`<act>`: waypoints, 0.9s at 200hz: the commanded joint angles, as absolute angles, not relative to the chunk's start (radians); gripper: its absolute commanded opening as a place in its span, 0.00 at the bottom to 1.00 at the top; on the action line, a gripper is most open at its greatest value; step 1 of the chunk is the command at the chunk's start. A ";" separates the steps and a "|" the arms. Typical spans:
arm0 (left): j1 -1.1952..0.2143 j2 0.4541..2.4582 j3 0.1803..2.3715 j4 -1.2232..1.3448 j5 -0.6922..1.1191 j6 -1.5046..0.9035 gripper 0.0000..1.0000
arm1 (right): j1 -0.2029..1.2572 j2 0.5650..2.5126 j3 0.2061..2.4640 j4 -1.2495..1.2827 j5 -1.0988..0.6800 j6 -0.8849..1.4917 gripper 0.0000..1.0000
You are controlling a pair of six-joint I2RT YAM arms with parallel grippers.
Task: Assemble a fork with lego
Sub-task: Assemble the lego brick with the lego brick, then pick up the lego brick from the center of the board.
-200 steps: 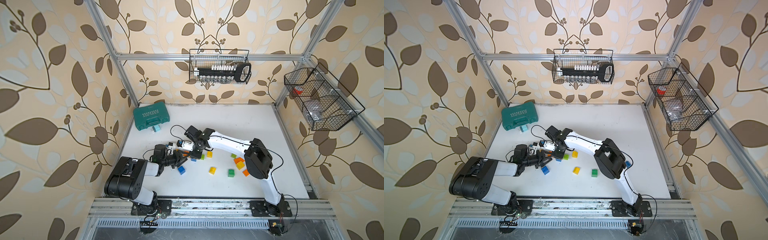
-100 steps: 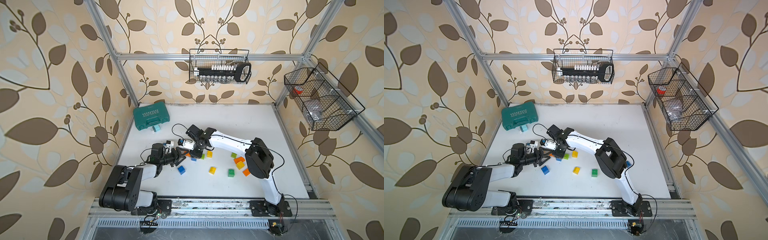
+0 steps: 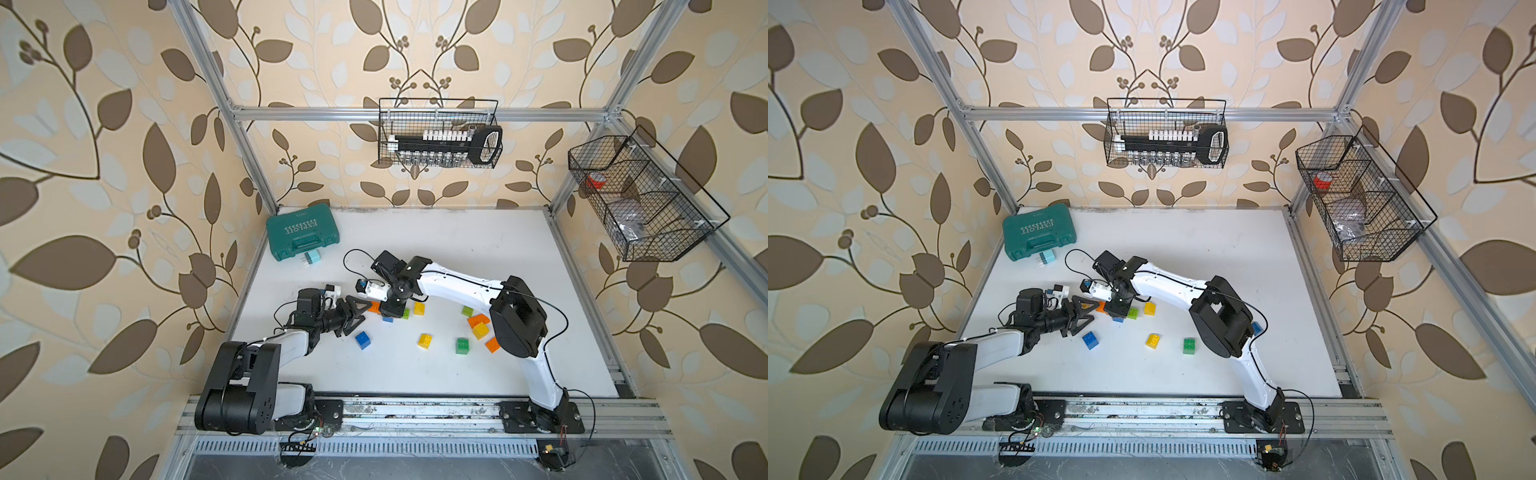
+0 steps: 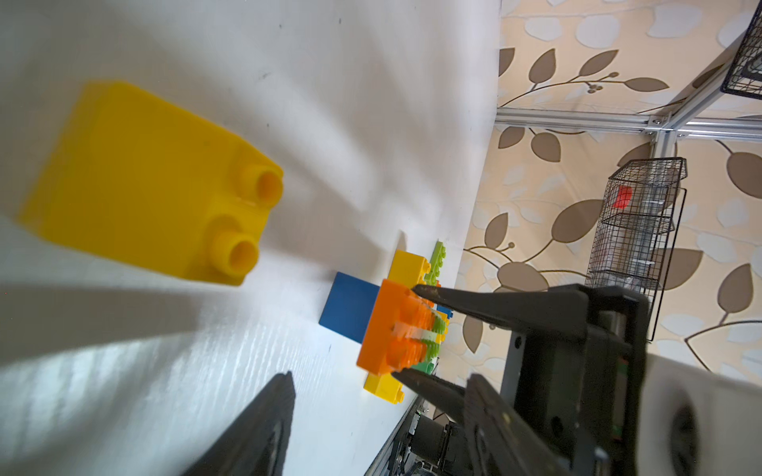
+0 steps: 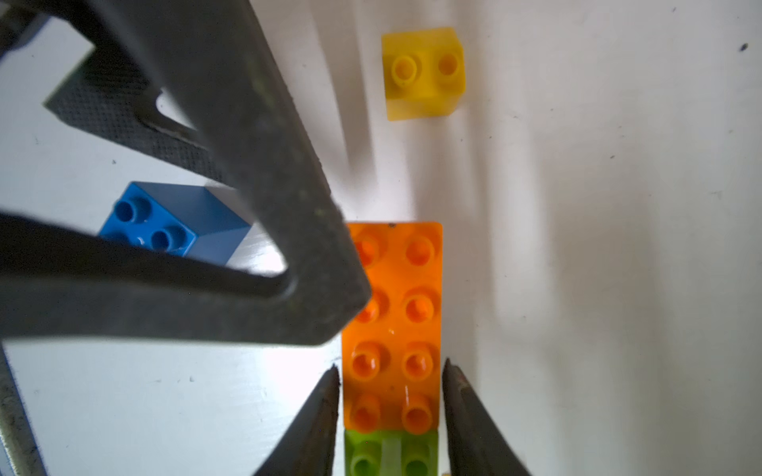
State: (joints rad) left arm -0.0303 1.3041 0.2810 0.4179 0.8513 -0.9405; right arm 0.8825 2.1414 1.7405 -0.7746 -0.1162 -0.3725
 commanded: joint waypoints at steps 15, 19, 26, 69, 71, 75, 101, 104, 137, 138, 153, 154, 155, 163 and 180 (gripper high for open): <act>-0.015 1.301 0.280 0.424 0.838 -0.911 0.68 | 0.891 2.141 1.725 -0.781 -0.126 -0.376 0.47; -0.016 1.301 0.279 0.426 0.838 -0.911 0.68 | 0.892 2.140 1.726 -0.781 -0.123 -0.376 0.47; -0.015 1.301 0.279 0.426 0.837 -0.913 0.68 | 0.892 2.136 1.726 -0.781 -0.125 -0.377 0.49; 0.007 1.260 0.275 0.378 0.805 -0.910 0.69 | 0.893 2.068 1.697 -0.754 -0.130 -0.368 0.57; 0.009 1.256 0.275 0.373 0.802 -0.909 0.69 | 0.894 2.063 1.694 -0.751 -0.133 -0.367 0.57; 0.014 1.251 0.276 0.363 0.799 -0.908 0.70 | 0.893 2.053 1.688 -0.745 -0.135 -0.364 0.58; 0.048 1.210 0.273 0.320 0.788 -0.907 0.70 | 0.895 2.003 1.651 -0.703 -0.135 -0.328 0.60; 0.051 1.206 0.274 0.314 0.786 -0.907 0.70 | 0.895 2.000 1.648 -0.702 -0.135 -0.323 0.60; 0.084 1.153 0.284 0.237 0.766 -0.885 0.70 | 0.932 1.942 1.594 -0.680 -0.114 -0.272 0.60; 0.084 1.151 0.284 0.236 0.766 -0.884 0.70 | 0.934 1.940 1.592 -0.679 -0.114 -0.270 0.61; 0.096 1.122 0.281 0.219 0.752 -0.889 0.71 | 0.971 1.906 1.549 -0.657 -0.096 -0.245 0.61; 0.097 1.120 0.280 0.217 0.750 -0.890 0.71 | 0.973 1.904 1.546 -0.656 -0.093 -0.243 0.61; 0.098 1.118 0.280 0.215 0.749 -0.890 0.71 | 0.977 1.902 1.542 -0.654 -0.092 -0.240 0.61; 0.098 1.099 0.281 0.193 0.734 -0.886 0.71 | 0.994 1.892 1.522 -0.648 -0.085 -0.220 0.62; 0.101 1.048 0.286 0.129 0.694 -0.870 0.71 | 1.025 1.881 1.486 -0.630 -0.086 -0.146 0.63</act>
